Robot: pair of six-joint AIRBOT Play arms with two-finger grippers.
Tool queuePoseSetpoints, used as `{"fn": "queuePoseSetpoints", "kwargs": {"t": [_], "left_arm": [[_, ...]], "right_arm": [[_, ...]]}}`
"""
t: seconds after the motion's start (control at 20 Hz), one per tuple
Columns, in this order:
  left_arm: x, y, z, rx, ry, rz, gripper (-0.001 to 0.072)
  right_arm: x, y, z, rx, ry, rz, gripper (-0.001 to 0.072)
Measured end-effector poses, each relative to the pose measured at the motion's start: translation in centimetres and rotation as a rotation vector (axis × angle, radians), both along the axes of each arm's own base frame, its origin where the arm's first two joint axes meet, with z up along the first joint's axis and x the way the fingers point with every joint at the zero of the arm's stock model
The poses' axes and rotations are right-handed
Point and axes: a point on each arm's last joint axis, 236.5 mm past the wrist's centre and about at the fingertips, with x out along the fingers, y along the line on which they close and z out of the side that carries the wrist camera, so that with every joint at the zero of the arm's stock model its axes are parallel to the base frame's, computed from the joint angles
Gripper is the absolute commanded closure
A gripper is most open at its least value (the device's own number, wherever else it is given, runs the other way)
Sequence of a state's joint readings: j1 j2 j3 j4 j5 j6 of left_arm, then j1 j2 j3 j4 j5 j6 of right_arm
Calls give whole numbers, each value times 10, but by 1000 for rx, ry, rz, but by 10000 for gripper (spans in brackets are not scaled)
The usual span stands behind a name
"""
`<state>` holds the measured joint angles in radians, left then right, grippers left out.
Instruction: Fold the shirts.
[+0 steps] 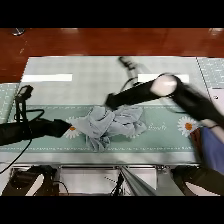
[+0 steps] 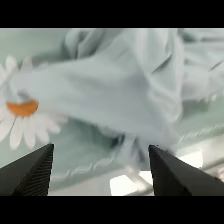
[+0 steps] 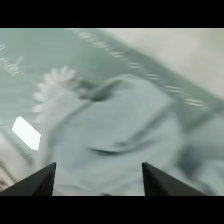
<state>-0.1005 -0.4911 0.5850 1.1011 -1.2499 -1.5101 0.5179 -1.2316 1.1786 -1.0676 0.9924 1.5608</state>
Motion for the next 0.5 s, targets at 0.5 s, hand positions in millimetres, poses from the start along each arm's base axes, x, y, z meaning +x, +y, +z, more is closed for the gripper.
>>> {"fn": "queuePoseSetpoints", "kwargs": {"t": [0.5], "left_arm": [[-18,-70,-50,-448,154,64,7]], "right_arm": [[-56,-221,-65,-141,182,-515,92]]}}
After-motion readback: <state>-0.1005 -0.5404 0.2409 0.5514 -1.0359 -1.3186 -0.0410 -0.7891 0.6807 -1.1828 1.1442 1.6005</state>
